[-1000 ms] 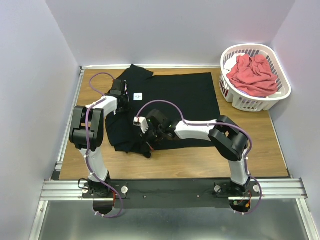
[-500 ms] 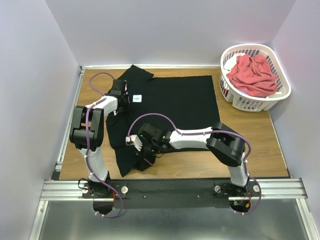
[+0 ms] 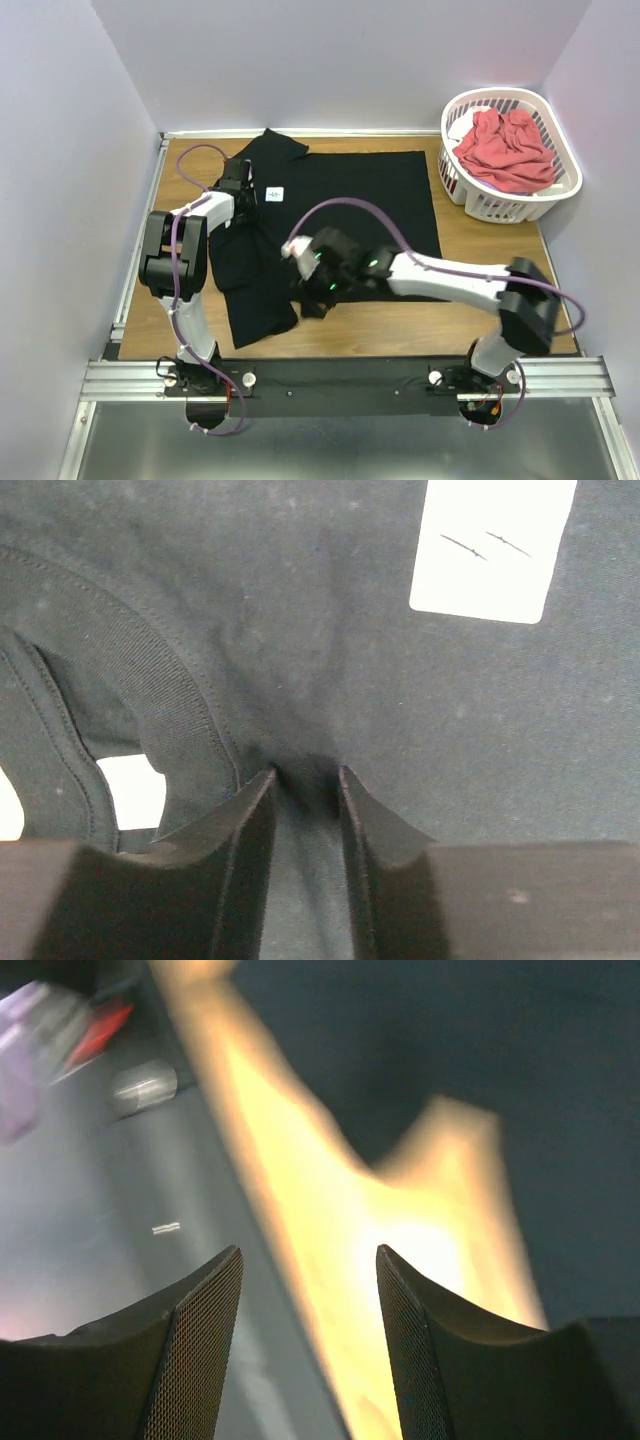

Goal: Fold and stack the t-shirts
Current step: Flatten the tshirt out

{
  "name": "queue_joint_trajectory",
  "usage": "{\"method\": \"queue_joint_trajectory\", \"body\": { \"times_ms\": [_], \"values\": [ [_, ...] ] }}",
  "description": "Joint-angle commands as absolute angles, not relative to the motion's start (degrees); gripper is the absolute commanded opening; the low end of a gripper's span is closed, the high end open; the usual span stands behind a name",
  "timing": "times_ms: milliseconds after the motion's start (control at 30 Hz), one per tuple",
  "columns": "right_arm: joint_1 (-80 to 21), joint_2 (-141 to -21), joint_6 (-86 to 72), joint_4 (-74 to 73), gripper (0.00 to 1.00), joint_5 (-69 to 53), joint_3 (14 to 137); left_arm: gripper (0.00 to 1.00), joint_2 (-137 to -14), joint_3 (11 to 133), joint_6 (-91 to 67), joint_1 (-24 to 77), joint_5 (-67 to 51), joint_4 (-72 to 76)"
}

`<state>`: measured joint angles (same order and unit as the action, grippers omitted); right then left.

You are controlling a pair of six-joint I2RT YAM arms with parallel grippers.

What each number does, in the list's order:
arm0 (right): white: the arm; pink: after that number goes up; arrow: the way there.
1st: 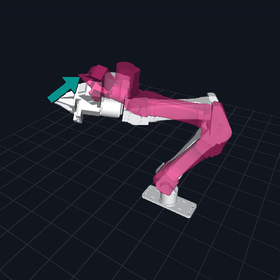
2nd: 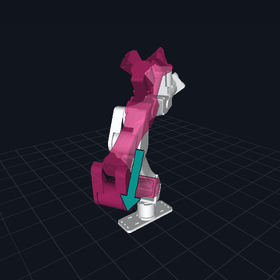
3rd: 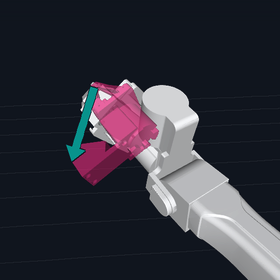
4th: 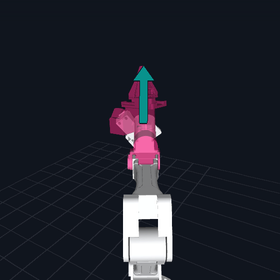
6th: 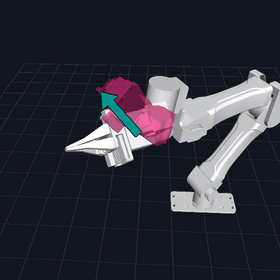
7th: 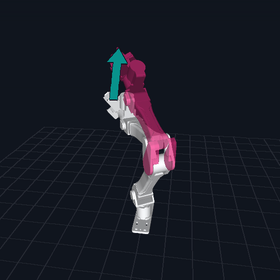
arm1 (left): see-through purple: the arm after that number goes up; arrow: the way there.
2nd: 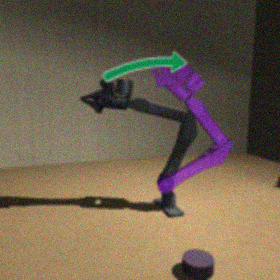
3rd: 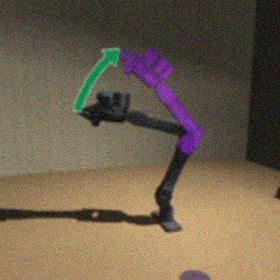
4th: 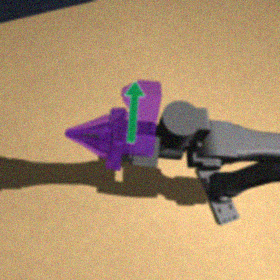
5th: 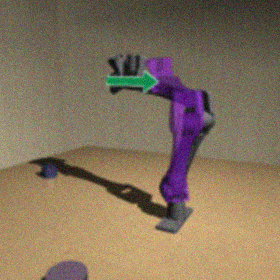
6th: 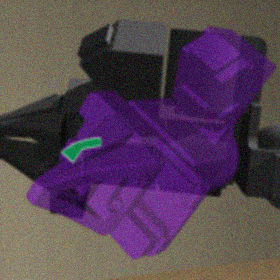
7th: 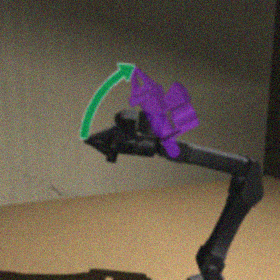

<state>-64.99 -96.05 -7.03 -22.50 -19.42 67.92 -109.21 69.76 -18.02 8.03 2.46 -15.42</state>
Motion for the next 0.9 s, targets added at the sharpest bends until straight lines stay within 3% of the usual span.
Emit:
{"method": "queue_joint_trajectory", "body": {
  "times_ms": [0,200,333,467,567,867],
  "values": [
    [-54.3,-88.4,-15.5,-25.0,0.65,-0.3,60.1,0.44,-109.4,69.1,-17.2,6.6,5.6,-17.6],
    [-38.5,-77.9,-20.7,-24.9,0.75,9.0,50.2,0.62,-97.0,64.2,-20.4,6.4,7.0,-16.3],
    [-28.4,-74.3,-23.6,-24.9,0.75,9.1,46.9,0.63,-90.3,58.6,-23.4,5.8,6.9,-16.8],
    [-20.9,-72.2,-26.6,-24.0,0.73,9.1,43.7,0.56,-86.1,50.6,-26.1,3.9,3.6,-14.2],
    [-15.8,-72.2,-27.0,-21.5,0.72,5.4,41.0,0.42,-86.7,46.0,-26.8,1.2,0.7,-12.3],
    [-5.8,-76.8,-31.4,-14.0,0.68,1.2,35.2,0.36,-91.3,45.9,-26.3,-2.2,3.3,-14.4]
  ]
}}
